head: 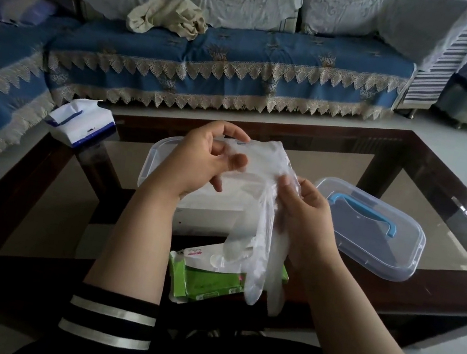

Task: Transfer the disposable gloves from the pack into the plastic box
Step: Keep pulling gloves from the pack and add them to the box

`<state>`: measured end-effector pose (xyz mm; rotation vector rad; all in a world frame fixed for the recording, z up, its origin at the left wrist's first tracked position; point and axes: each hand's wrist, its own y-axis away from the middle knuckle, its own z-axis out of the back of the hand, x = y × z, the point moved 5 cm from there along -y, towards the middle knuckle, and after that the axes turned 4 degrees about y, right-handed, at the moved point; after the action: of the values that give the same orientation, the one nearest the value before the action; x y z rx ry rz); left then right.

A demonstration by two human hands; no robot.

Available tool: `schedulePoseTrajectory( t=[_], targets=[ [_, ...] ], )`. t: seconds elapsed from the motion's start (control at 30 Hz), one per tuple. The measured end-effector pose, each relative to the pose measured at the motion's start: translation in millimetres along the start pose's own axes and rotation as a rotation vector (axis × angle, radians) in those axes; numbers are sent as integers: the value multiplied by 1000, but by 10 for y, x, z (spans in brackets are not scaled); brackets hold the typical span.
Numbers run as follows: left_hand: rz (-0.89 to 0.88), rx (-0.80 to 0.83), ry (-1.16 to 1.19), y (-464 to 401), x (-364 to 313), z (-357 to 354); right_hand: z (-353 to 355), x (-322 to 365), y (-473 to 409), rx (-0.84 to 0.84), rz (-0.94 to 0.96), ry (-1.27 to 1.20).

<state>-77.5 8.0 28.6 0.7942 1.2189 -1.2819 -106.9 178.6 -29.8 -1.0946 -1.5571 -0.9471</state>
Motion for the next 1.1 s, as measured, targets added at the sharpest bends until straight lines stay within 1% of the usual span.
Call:
schedulePoseTrajectory(
  t=[0.13, 0.27, 0.37, 0.53, 0.63, 0.7, 0.83, 0.93, 1.03, 1.1],
  targets=[
    [32, -17, -45, -3, 49, 0, -15, -1, 2, -11, -1, 38],
    [39, -29, -13, -15, 110, 28, -47, -14, 10, 67, 17, 157],
    [38, 26, -2, -9, 141, 55, -60, -3, 4, 90, 25, 204],
    [41, 114, -10, 33, 144, 74, 13, 38, 6, 55, 80, 248],
    [46, 107, 8, 35, 152, 81, 40, 24, 0, 11, 86, 195],
    [38, 71, 20, 28, 156, 99, 52, 20, 5, -28, 84, 155],
    [3, -25, 8, -6, 183, 132, 112, 25, -16, -92, 116, 181],
    [-17, -120, 22, -48, 209, 176, 152, 38, -15, -124, 130, 118],
    [-39, -244, 113, -78, 214, 240, 274, 142, 12, -244, 214, 81],
    [-51, -338, 140, -95, 241, 298, 371, 188, 23, -314, 242, -7]
  ],
)
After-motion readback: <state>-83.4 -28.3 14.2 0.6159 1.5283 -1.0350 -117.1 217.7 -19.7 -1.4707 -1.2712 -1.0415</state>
